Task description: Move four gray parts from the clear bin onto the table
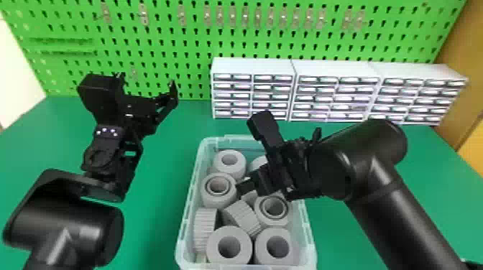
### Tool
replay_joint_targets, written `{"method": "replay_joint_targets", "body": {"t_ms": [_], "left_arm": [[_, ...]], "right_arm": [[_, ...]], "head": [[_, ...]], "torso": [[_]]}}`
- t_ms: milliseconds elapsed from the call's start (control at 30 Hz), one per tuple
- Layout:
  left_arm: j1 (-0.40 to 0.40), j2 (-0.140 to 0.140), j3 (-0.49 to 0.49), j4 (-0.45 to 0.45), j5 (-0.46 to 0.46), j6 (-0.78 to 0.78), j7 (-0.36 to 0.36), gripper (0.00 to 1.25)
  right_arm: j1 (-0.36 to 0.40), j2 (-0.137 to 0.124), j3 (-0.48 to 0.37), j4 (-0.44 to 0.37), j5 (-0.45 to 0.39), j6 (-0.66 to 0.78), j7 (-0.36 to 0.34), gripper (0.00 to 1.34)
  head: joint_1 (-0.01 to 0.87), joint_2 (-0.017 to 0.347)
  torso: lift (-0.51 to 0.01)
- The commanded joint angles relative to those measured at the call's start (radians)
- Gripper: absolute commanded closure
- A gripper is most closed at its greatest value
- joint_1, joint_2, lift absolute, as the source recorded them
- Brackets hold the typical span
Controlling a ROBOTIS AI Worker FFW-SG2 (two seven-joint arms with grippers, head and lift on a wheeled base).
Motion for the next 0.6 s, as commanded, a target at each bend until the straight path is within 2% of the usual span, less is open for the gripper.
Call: {"method": "replay_joint_targets", "body": {"t_ms": [0,567], "left_arm": [[0.0,0.0,-0.002,0.0,0.003,0.0,0.0,0.16],[-0.007,-0.002,-0.006,0.0,0.007,0.0,0.0,0.16]], "right_arm": [[0.0,0.0,-0.001,0.0,0.001,0.001,0.0,0.52],[-0.017,0.003,0.022,0.008,0.06,-0.046,0.0,0.52]], "head": [[0.678,0.034],[0.678,0.034]], "torso": [[-0.05],[-0.05]]}}
